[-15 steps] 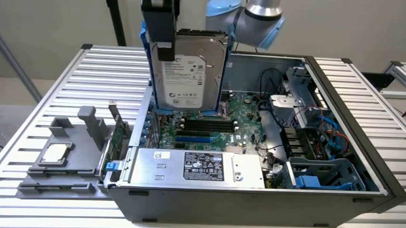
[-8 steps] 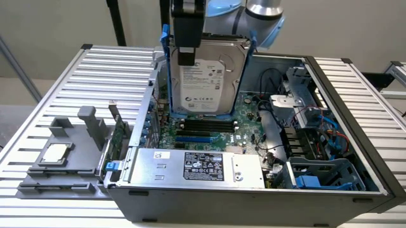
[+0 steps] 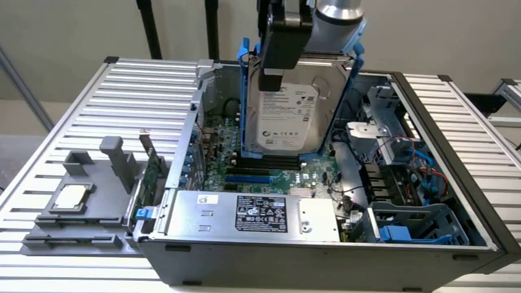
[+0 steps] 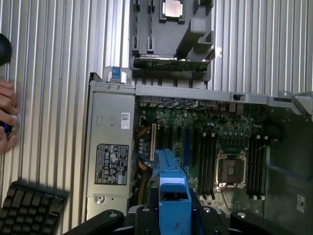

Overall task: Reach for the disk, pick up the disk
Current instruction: 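Pick up the disk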

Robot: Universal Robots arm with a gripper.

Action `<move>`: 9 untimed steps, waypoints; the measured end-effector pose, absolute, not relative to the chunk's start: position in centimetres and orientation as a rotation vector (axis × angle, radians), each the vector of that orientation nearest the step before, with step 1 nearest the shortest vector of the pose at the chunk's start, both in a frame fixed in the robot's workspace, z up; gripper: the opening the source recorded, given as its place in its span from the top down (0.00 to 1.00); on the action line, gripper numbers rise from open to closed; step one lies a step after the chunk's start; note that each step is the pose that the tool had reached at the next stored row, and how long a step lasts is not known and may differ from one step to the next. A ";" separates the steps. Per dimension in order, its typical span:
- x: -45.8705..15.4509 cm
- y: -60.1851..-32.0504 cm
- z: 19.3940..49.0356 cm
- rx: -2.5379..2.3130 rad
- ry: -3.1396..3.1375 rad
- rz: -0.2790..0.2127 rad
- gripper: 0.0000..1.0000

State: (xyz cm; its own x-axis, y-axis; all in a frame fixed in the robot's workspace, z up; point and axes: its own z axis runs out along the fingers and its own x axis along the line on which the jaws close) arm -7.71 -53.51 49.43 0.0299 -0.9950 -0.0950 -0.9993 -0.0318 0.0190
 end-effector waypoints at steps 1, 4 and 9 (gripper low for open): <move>-7.3 -53.6 49.4 -2.216 2.149 0.127 0.67; -6.1 -54.1 49.4 -2.216 2.149 0.130 0.67; -4.1 -54.8 49.5 -2.217 2.150 0.134 0.67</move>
State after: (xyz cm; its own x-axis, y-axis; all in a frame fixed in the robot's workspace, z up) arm -4.10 -54.78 49.47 0.0294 -0.9948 -0.0972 -0.9992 -0.0318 0.0237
